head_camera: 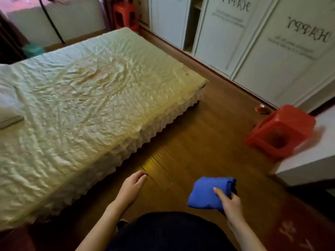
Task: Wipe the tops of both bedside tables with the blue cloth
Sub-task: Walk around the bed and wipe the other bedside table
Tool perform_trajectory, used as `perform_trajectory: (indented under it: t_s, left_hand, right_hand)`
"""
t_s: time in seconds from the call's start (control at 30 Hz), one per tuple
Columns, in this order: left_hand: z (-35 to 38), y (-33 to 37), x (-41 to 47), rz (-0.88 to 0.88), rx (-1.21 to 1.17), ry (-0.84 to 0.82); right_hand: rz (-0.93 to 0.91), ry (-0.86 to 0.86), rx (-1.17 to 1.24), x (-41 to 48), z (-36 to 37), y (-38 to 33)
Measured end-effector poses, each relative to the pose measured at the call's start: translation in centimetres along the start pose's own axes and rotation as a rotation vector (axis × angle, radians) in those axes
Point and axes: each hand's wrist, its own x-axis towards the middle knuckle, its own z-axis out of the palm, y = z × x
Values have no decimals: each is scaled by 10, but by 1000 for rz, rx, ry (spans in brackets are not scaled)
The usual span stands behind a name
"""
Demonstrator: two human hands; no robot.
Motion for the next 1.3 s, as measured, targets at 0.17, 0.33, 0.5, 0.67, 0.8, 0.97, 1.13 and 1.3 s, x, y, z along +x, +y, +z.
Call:
perform_trajectory:
  t_s: [0.17,0.33,0.5,0.67,0.8,0.97,1.13,1.3]
  left_hand:
    - [72,45,22,15,88,-153]
    - [91,70,50,9,187,-204]
    - [91,88,105,-56,220,-176]
    - [101,115,193,-118,201,-158]
    - [109,165,282,-113,214,-198]
    - [118,265,388,9,291,-288]
    - [131,355,479,110,348,-375]
    - [156,414,573,79,285,-356]
  right_hand:
    - [59,195,139,21,-88,11]
    - [95,288,204,52,-114,2]
    - [63,204,235,108,-96,-43]
    - [11,140,203,197,-69,-110]
    - [-4,115,177,274,-61,-172]
    - [22,244,137,348,-80,-243]
    - [21,401,129,414,-107,-301]
    - [55,496,117,508,-128,-350]
